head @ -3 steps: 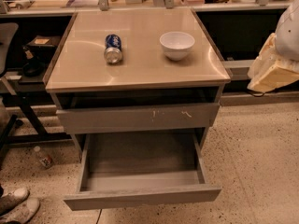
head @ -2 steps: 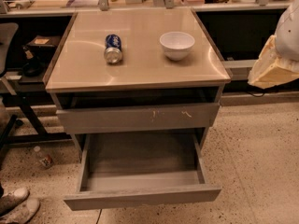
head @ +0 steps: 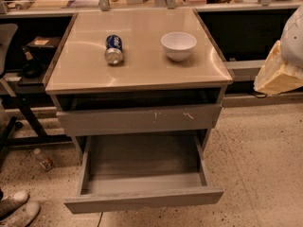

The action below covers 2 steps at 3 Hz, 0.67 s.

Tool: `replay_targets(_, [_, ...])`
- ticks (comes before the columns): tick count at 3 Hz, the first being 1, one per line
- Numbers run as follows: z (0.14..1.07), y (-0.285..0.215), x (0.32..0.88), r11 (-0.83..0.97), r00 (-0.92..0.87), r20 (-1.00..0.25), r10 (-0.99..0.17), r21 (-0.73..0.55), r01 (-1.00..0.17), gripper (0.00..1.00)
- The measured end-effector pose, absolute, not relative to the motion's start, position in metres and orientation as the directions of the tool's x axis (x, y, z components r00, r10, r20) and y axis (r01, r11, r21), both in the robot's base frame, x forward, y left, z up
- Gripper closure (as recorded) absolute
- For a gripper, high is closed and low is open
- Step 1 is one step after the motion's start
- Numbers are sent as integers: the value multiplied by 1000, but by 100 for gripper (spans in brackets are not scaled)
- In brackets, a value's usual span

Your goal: Close middle drawer

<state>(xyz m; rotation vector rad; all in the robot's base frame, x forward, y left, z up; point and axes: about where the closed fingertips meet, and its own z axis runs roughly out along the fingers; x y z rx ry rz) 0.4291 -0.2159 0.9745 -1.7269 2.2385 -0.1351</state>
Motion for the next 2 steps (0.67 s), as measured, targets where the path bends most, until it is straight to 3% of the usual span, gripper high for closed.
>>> replay_targets(2, [894, -231, 391, 323, -300, -132, -945, -215, -922, 100])
